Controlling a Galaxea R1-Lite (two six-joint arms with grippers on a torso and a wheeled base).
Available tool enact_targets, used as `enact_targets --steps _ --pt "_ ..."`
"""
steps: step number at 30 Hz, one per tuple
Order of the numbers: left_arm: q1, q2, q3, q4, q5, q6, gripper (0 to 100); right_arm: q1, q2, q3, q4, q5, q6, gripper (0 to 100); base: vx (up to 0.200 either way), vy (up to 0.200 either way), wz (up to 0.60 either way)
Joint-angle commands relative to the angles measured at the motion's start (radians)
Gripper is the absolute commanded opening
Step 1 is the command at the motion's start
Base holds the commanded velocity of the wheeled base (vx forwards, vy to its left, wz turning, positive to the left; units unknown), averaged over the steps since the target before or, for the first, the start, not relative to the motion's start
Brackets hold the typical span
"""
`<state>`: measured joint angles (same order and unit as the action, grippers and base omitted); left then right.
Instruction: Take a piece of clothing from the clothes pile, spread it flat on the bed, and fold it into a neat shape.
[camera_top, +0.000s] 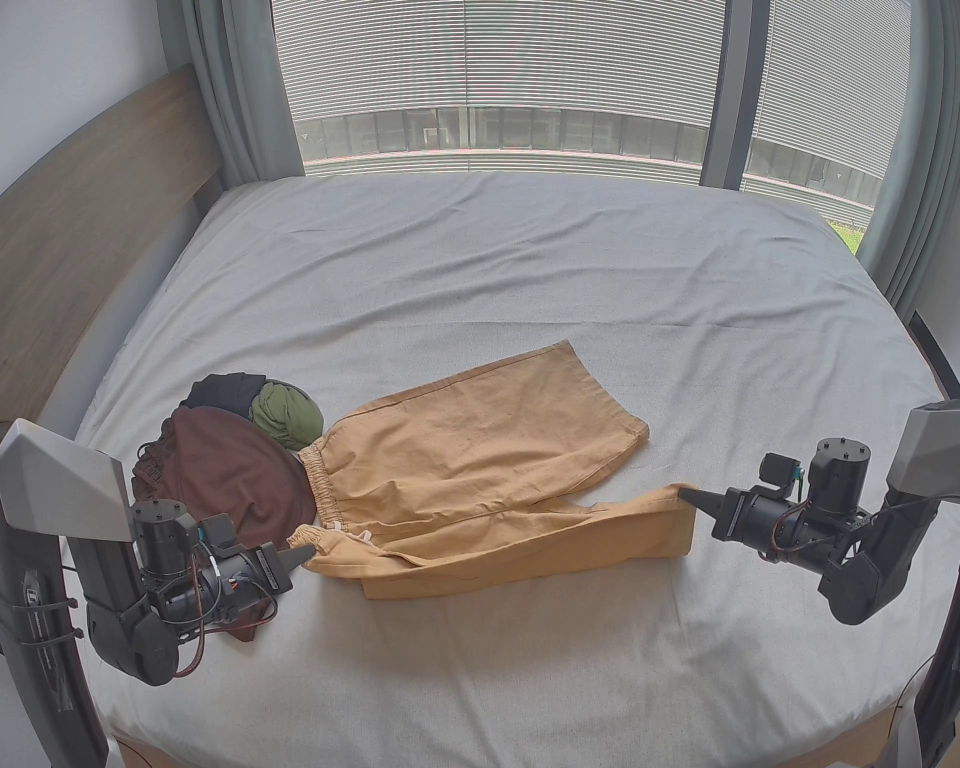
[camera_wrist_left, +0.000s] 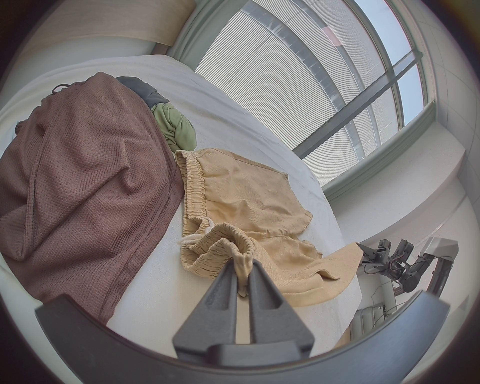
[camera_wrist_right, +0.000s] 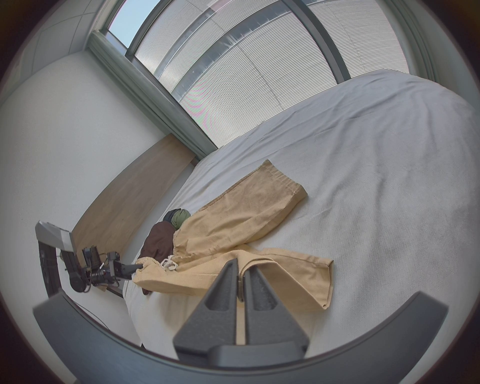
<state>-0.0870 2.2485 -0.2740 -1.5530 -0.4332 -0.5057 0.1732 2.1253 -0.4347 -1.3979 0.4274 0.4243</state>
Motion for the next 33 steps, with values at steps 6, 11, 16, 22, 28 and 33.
enact_targets --steps 6,11,16,22,28,33 --pt "0.000 -0.021 -0.027 -0.001 0.002 -0.040 0 -0.004 -0.053 -0.131 0.129 0.001 0.008 0 0.000 0.000 0.00" --pt "0.000 -0.020 -0.034 -0.001 0.002 -0.042 0 -0.004 -0.053 -0.168 0.166 0.001 0.010 0 0.000 0.000 0.00" --pt "-0.002 -0.017 -0.060 -0.001 0.008 -0.048 0 -0.008 -0.065 -0.233 0.234 0.001 0.010 0 0.000 0.000 0.00" --pt "-0.017 -0.012 -0.100 -0.001 0.059 -0.094 0 -0.017 -0.081 -0.334 0.353 0.001 0.008 0 0.000 0.000 0.00" --pt "-0.019 -0.009 -0.105 -0.001 0.068 -0.100 0 -0.026 -0.081 -0.443 0.471 0.001 0.008 0 0.000 0.000 0.00" --pt "-0.019 -0.007 -0.111 -0.001 0.070 -0.102 0 -0.024 -0.065 -0.529 0.547 0.001 0.007 0 0.000 0.000 0.00"
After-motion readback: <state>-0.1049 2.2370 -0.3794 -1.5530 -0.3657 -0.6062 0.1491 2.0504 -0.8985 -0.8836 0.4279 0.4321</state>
